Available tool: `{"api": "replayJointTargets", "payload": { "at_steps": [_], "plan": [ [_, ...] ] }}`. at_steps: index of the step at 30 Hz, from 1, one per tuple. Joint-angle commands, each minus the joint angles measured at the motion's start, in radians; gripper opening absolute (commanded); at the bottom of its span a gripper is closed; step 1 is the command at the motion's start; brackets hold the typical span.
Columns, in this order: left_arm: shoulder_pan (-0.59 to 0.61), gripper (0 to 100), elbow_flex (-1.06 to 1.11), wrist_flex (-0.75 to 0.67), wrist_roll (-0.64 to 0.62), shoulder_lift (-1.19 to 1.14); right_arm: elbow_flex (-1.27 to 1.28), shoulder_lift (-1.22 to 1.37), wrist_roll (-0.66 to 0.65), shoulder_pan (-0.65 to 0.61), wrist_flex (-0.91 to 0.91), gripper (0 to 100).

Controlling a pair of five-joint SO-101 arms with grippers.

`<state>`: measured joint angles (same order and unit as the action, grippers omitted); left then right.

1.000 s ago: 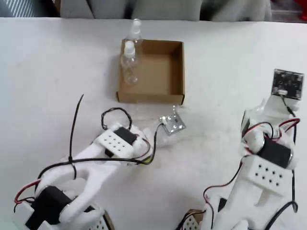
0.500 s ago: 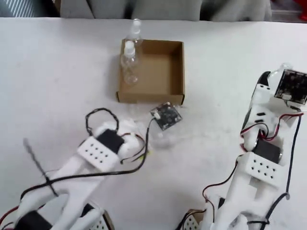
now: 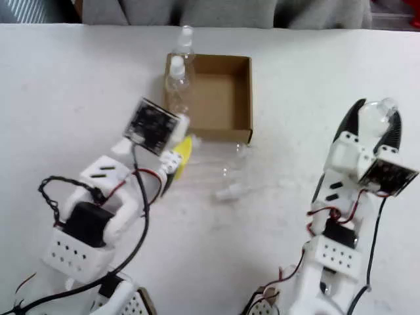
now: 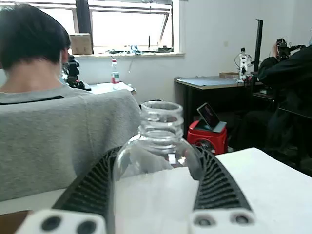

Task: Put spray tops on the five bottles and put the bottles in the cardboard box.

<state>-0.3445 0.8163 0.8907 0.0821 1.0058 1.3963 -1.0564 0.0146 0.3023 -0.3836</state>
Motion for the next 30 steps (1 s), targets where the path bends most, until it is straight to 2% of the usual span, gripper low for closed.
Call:
{"api": "replayJointTargets", "payload": {
  "at_steps": [1,3,6,9,12,15,21,24,30],
  "plan": [
    [0.035,7,-0.169,-0.103,-0.054,0.035,0.081,-0.217,0.015,-0.102,-0.002,1.9],
    [0.038,7,-0.213,-0.149,-0.064,0.035,0.130,-0.349,0.015,-0.180,0.088,1.9],
    [0.038,7,-0.270,-0.221,-0.100,0.035,0.155,-0.559,0.023,-0.329,0.337,1.9],
    [0.035,7,-0.324,-0.304,-0.124,0.035,0.152,-0.754,0.023,-0.533,0.582,1.9],
    [0.028,7,-0.364,-0.391,-0.132,0.035,0.092,-0.725,0.023,-0.731,0.714,1.9],
    [0.027,7,-0.413,-0.442,-0.130,0.033,0.089,-0.682,0.057,-0.848,0.710,1.9],
    [0.027,7,-0.586,-0.422,-0.130,-0.084,0.141,-0.680,0.069,-0.911,0.693,1.9],
    [0.024,7,-0.715,-0.338,-0.132,-0.193,0.173,-0.682,0.071,-0.924,0.693,1.9],
    [-0.088,7,-0.911,-0.160,-0.230,-0.343,0.239,-0.682,0.064,-0.918,0.619,1.9]
  ]
}}
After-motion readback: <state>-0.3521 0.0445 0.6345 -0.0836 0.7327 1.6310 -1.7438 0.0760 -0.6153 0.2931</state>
